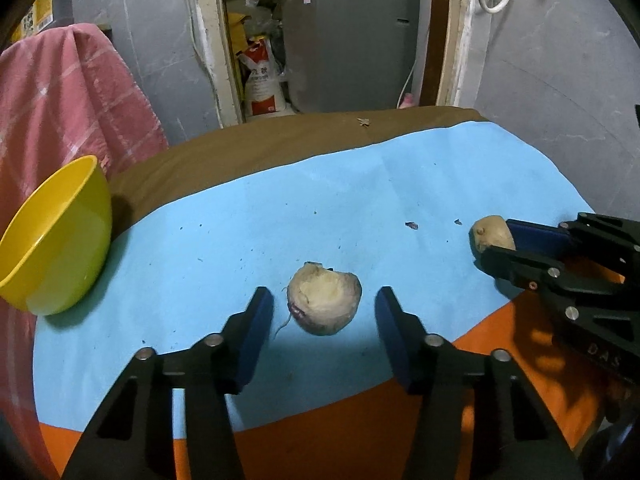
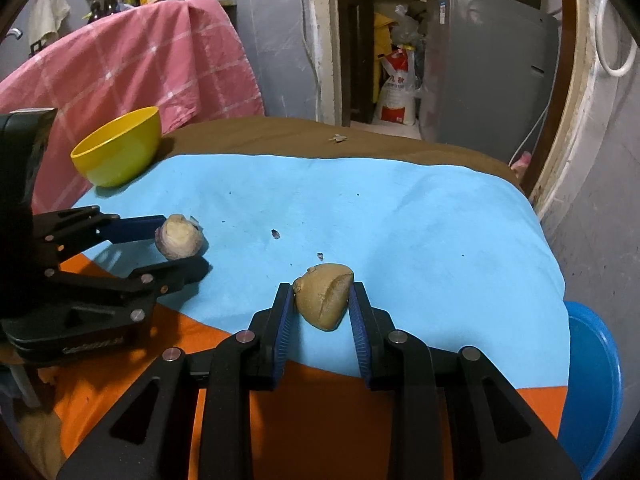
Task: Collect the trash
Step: 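Grasp the pale peanut shell with the left gripper while the right gripper grasps the tan shell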
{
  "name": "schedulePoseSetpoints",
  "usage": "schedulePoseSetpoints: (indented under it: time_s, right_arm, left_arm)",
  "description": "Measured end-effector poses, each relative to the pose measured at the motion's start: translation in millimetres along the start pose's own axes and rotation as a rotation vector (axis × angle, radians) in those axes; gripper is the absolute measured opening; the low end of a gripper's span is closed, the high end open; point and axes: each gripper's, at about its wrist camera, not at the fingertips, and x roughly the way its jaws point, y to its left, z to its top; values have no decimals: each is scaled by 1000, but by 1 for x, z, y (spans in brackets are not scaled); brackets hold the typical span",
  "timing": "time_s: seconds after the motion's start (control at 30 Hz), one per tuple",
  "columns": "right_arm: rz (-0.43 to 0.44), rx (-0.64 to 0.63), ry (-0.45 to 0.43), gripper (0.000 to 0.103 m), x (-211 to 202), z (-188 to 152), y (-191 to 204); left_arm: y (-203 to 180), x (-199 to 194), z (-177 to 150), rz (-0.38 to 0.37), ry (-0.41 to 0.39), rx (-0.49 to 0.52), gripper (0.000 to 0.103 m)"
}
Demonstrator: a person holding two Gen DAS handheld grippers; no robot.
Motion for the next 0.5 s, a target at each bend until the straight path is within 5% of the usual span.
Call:
schedulePoseSetpoints:
  time_s: [0.13,0.5]
  right_arm:
    - [-1,6,-18,26,-3,-3,0]
    - [24,59,-81,26,-13,-10,-11]
  left_arm:
    - [-3,0,-2,15,-12,4,30]
    - [-5,-7,-6,13,-46,-6,27]
